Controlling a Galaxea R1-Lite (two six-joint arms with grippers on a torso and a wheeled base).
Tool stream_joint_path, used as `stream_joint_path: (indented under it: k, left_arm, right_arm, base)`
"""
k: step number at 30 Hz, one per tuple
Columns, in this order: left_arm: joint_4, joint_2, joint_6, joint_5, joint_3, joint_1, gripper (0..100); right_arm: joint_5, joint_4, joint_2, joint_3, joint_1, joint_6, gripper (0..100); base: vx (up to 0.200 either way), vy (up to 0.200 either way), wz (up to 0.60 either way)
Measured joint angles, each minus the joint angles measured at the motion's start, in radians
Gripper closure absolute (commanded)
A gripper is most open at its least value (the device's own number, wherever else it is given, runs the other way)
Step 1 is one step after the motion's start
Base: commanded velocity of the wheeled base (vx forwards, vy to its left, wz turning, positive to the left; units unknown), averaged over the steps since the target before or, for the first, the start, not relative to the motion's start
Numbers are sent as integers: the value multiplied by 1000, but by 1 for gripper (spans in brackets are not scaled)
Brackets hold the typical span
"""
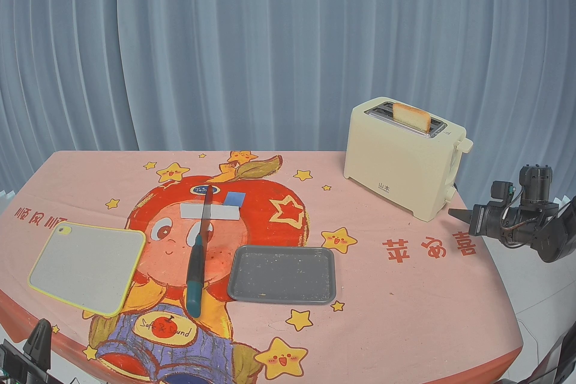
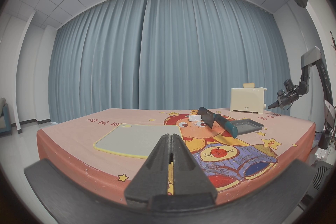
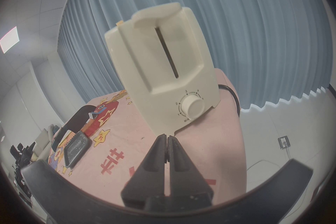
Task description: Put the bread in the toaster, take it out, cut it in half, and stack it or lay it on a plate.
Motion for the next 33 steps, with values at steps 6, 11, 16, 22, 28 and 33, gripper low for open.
stream_joint_path:
  k: [6,11,16,22,28,33]
  left_arm:
    - [0,0,0,0,0,0,100]
    - [0,0,0,0,0,0,100]
    - [0,0,0,0,0,0,100]
    - [0,0,0,0,0,0,100]
    - [0,0,0,0,0,0,100]
    - [0,0,0,0,0,0,100]
  right_arm:
    - [-4,-1,31,-7,-13,0,100]
    - [-53,-1,45,-14,-16,-1,100]
    - [-88,-1,64,-24,-14,-17,100]
    - [-123,-2,71,-32,-9,-16,100]
    - [-193,-1,72,-55,6,-5,100]
    - [-201,-1,74,-60,19,-5,100]
  base:
    - [0,0,0]
    - [0,0,0]
    - [0,0,0]
    - [0,0,0]
    - [0,0,0]
    - [0,0,0]
